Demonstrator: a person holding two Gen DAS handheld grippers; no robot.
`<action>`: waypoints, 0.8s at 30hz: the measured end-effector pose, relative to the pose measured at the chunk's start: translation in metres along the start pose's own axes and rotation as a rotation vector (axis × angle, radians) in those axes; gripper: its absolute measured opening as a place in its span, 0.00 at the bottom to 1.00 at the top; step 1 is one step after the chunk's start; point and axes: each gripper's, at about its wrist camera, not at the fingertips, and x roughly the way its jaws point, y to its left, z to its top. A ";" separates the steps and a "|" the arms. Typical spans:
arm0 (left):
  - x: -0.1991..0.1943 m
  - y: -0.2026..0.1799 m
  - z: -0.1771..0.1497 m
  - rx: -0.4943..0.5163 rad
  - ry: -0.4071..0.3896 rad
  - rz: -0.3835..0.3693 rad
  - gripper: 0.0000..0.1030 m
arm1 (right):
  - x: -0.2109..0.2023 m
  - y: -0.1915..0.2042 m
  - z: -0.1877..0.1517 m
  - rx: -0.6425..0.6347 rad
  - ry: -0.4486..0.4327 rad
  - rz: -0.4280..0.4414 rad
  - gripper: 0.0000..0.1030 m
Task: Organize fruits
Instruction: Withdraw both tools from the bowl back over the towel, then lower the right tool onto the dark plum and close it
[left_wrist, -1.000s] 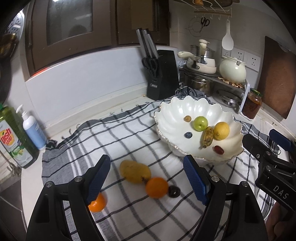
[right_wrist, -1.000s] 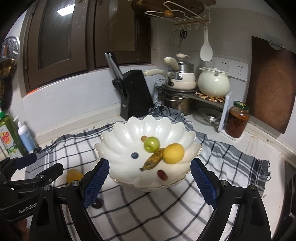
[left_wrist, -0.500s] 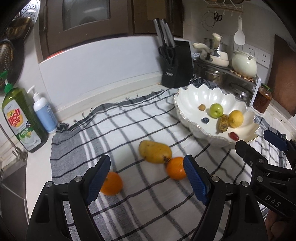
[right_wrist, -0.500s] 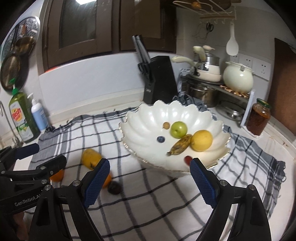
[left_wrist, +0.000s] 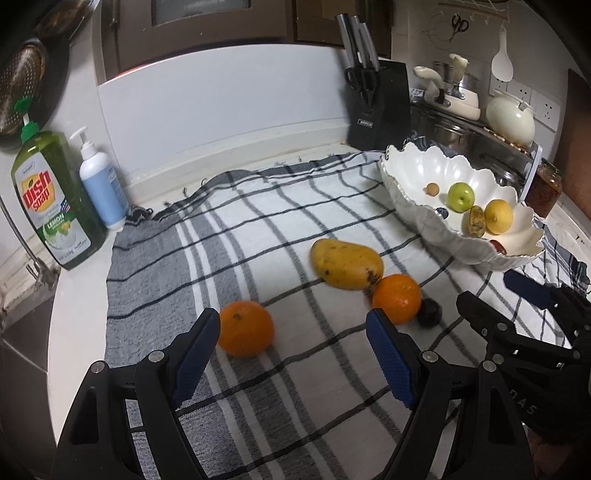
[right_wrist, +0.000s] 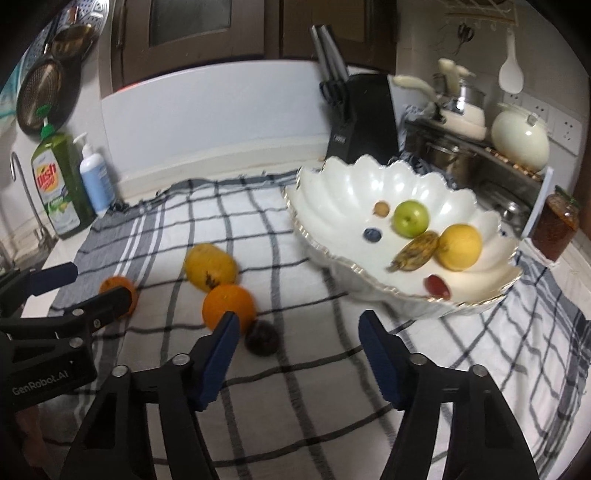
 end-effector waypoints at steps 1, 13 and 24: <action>0.002 0.001 -0.001 -0.002 0.003 0.000 0.79 | 0.004 0.001 -0.002 -0.001 0.011 0.008 0.60; 0.019 0.007 -0.007 -0.023 0.039 -0.011 0.79 | 0.032 0.011 -0.010 -0.013 0.081 0.062 0.51; 0.026 0.014 -0.008 -0.037 0.054 -0.020 0.79 | 0.046 0.018 -0.010 -0.022 0.109 0.082 0.36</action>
